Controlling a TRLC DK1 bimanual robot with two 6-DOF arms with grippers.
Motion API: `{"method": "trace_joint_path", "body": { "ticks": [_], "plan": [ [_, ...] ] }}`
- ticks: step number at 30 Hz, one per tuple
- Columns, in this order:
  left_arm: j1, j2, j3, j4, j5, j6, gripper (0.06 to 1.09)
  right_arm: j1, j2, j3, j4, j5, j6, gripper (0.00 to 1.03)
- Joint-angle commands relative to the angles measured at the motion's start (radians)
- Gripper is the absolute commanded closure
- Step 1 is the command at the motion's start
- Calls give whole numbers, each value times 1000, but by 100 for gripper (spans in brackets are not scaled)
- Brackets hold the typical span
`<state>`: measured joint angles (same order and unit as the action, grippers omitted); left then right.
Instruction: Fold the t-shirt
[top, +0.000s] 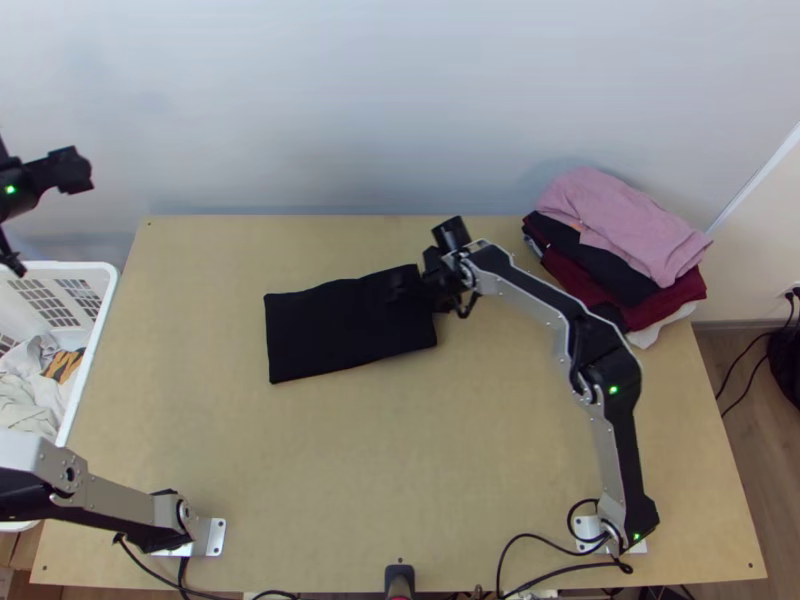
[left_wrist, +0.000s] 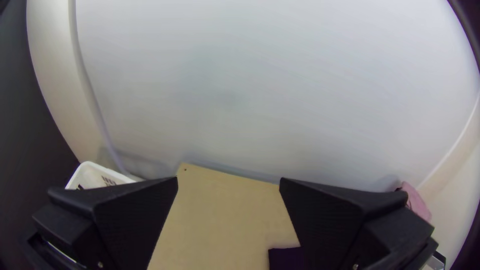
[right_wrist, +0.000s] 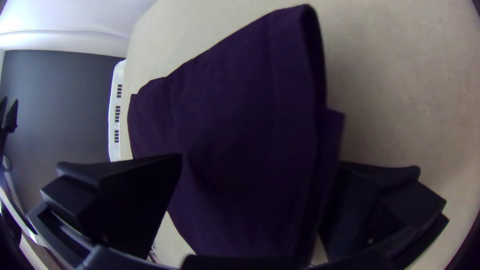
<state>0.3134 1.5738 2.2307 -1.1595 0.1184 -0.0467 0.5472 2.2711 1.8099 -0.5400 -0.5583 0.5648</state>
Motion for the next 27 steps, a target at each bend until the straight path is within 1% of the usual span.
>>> {"method": "trace_joint_path", "body": {
  "ticks": [1,5,6,8,9,11,12,17,23,27],
  "plan": [
    [36,-46,-8,-34,-3,24,10,56,91,26,-31,-3,-8,4],
    [85,-61,-9,-57,-3,45,10,103,137,89,-48,-3,-6,4],
    [98,-63,-9,-63,-3,51,10,111,148,108,-63,-3,-8,6],
    [112,-69,-9,-68,-3,54,10,119,156,140,-98,-3,-17,23],
    [118,-72,-9,-71,-3,59,10,119,156,149,-106,-3,-25,38],
    [135,-77,-9,-77,-3,64,10,119,146,160,-112,-3,-34,90],
    [136,-78,-9,-80,-3,64,10,115,136,164,-118,-3,-39,100],
    [154,-80,-13,-92,-3,64,10,80,42,161,-141,-12,-51,100],
    [161,-84,-14,-97,-3,61,10,17,-190,143,-147,-23,-43,100],
    [164,-93,-32,-97,-3,59,10,-46,-320,146,-147,-25,-29,100]
  ]
}}
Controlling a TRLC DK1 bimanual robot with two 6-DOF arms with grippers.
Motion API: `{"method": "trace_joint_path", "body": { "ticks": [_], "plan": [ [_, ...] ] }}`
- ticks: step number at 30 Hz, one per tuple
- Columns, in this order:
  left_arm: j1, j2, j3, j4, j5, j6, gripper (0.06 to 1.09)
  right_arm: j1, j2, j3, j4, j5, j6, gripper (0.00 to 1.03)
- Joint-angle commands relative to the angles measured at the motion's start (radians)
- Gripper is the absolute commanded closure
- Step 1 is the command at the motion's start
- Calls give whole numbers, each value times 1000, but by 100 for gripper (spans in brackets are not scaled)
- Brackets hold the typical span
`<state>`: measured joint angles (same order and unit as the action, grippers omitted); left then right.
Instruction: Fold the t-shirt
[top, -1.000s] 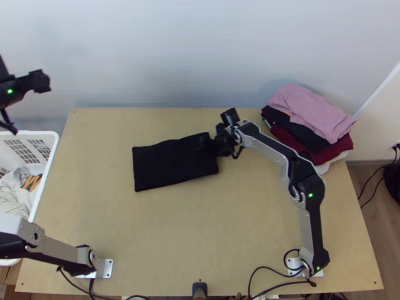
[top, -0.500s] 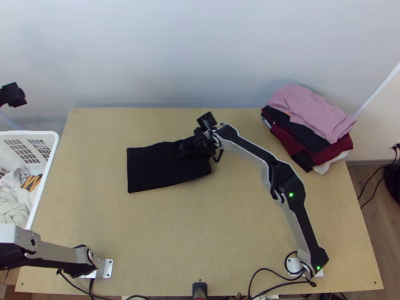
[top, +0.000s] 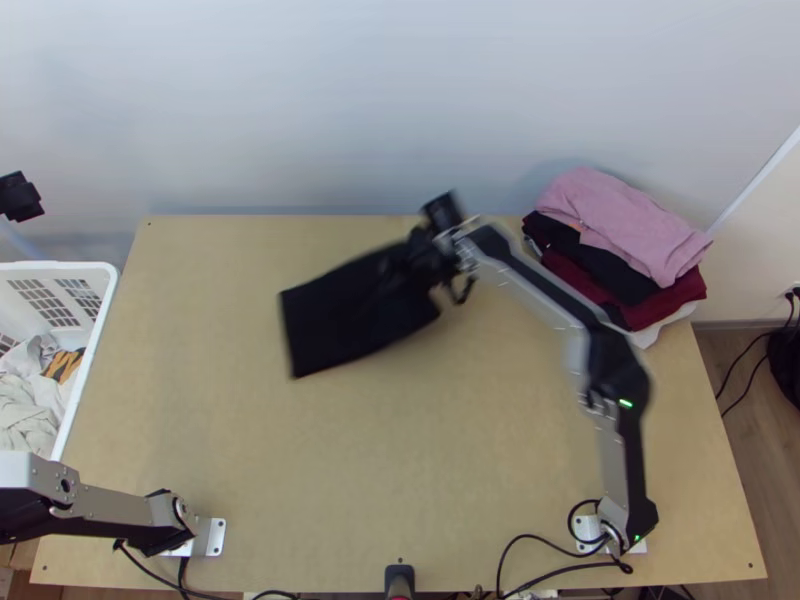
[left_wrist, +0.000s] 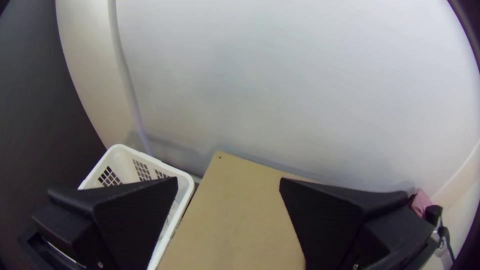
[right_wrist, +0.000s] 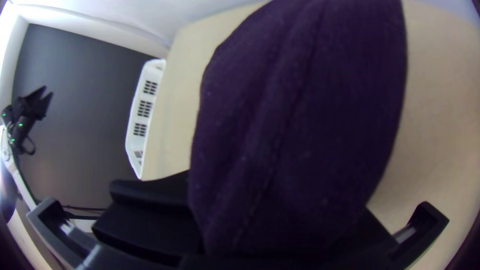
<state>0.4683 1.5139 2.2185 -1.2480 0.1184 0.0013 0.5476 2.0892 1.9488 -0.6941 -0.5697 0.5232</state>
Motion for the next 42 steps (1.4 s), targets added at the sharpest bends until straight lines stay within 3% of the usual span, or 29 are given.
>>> {"method": "trace_joint_path", "body": {
  "ticks": [1,11,18,26,33,42],
  "plan": [
    [9,-37,-25,-8,-3,11,10,-61,-164,7,8,-13,14,100],
    [9,-46,-31,-8,-2,6,10,-321,-281,104,41,-32,106,100],
    [10,-55,-33,-8,-3,5,10,-520,-291,148,229,-30,265,100],
    [9,-67,-52,-8,-2,-11,10,-643,-193,334,248,-55,294,100],
    [7,-83,-65,-8,-2,-18,10,-715,-162,328,266,-107,310,100],
    [6,-87,-65,-8,-2,-18,10,-741,-112,338,297,-214,265,100]
  ]
}}
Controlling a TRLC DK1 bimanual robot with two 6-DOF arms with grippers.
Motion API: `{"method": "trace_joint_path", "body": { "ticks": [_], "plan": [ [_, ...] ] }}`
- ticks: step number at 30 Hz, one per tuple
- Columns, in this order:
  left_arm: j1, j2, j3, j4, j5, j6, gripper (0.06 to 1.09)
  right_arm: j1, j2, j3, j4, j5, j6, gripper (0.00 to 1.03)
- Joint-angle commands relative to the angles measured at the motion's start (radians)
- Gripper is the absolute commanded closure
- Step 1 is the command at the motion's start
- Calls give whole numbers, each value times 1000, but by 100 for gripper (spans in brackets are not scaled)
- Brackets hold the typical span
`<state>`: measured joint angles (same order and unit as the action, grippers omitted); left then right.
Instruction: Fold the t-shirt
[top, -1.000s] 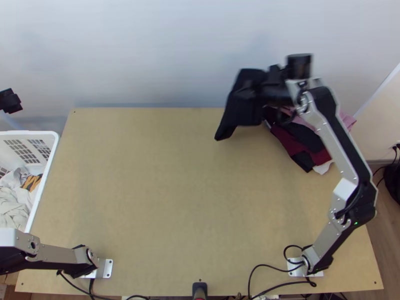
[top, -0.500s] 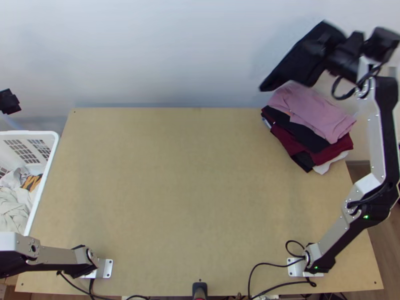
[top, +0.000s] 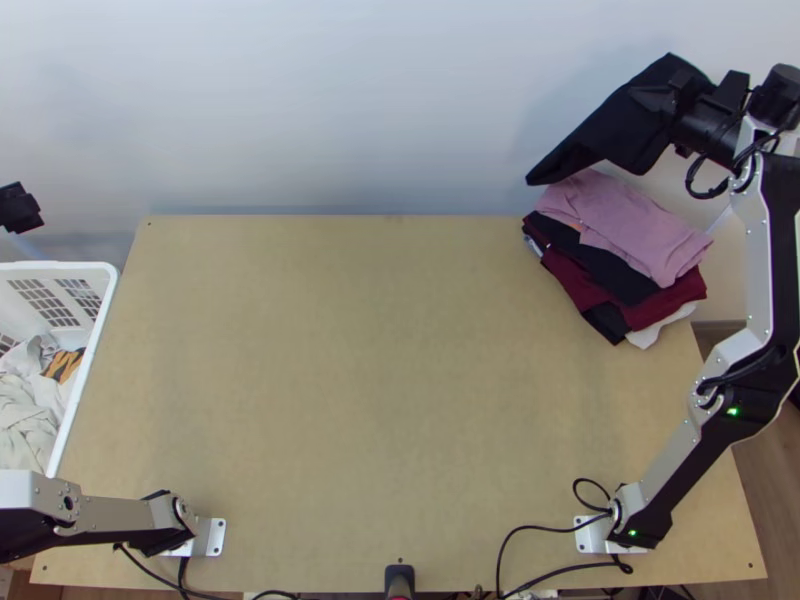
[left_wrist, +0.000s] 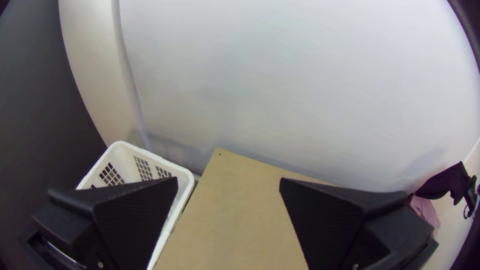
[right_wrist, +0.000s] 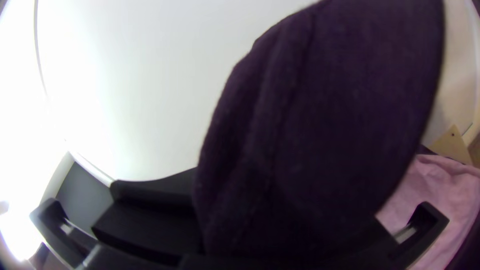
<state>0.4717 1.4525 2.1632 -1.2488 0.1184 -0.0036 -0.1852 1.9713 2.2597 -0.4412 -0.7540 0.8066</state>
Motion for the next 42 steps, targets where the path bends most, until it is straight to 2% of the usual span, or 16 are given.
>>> {"method": "trace_joint_path", "body": {
  "ticks": [1,11,18,29,42],
  "plan": [
    [1,-26,-9,-8,-2,-13,10,-8,14,26,44,-36,-26,100],
    [-1,-29,-13,-8,-2,-15,10,-30,83,20,1,-67,-101,100],
    [-5,-26,-13,-6,-2,-16,10,-68,84,11,-119,-68,-162,100],
    [-27,-18,-20,5,-2,-30,10,-181,17,-61,-303,-65,-317,100],
    [-58,-18,-19,14,-2,-35,10,-280,-69,-272,-333,-62,-417,100]
  ]
}}
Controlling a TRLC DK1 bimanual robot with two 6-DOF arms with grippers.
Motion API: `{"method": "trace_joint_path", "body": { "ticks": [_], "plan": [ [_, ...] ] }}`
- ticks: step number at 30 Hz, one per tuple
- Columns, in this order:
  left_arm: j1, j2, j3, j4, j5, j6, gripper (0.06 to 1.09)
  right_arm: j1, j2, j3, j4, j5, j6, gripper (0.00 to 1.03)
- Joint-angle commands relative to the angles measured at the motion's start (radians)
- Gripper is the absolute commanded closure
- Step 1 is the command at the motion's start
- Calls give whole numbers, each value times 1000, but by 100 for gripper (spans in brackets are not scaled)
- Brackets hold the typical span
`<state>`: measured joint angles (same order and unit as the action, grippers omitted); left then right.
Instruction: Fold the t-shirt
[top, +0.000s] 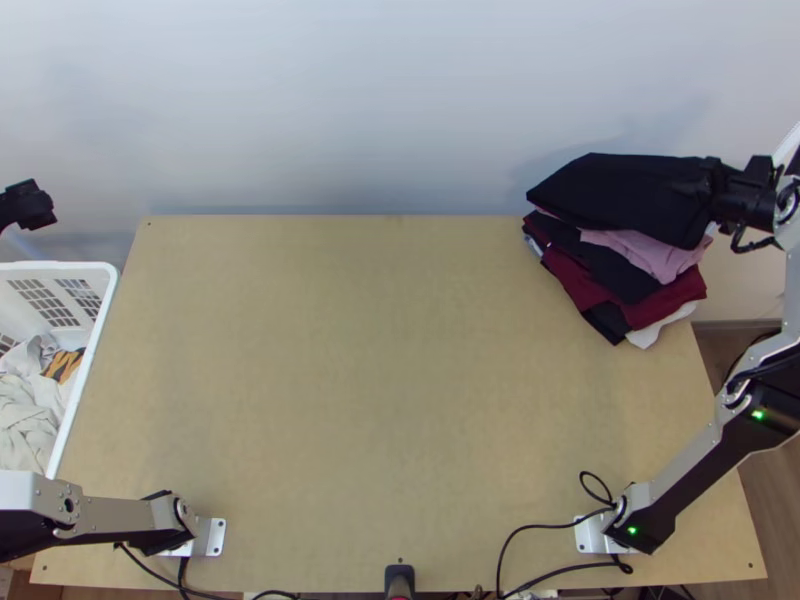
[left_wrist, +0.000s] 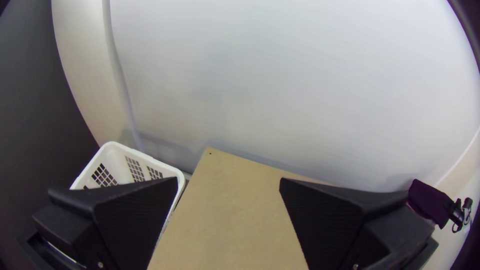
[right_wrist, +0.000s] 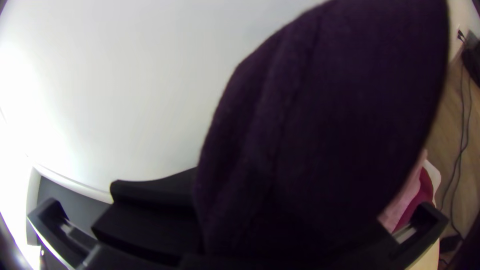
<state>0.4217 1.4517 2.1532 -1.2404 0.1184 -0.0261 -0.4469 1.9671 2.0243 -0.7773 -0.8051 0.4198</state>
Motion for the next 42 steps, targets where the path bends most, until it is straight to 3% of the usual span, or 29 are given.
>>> {"method": "trace_joint_path", "body": {
  "ticks": [1,2,3,8,10,12,16,19,23,31,37,42],
  "plan": [
    [-12,-17,-10,6,-2,-14,10,-21,-66,-47,3,-8,-30,100],
    [-14,-17,-10,6,-2,-14,10,-26,-68,-59,1,-3,-30,99],
    [-17,-17,-10,6,-2,-14,10,-30,-74,-76,1,11,-30,90],
    [-20,-21,-12,4,0,-15,10,-56,-122,-162,1,64,-53,18],
    [-20,-24,-16,4,0,-15,10,-78,-145,-199,1,92,-62,4],
    [-23,-25,-16,4,0,-15,10,-102,-174,-246,1,119,-96,4],
    [-41,-27,-18,4,0,-23,10,-144,-247,-348,35,265,-176,4],
    [-54,-27,-18,6,0,-31,10,-167,-335,-441,167,408,-184,4],
    [-66,-25,-18,9,0,-41,10,-161,-485,-561,395,509,-197,4],
    [-74,-27,-16,25,0,-48,10,96,-617,-641,624,670,-285,4],
    [-74,-25,-16,33,-2,-46,10,249,-493,-647,696,724,-288,4],
    [-74,-21,-15,35,-2,-41,10,274,-315,-650,811,765,-268,4]
  ]
}}
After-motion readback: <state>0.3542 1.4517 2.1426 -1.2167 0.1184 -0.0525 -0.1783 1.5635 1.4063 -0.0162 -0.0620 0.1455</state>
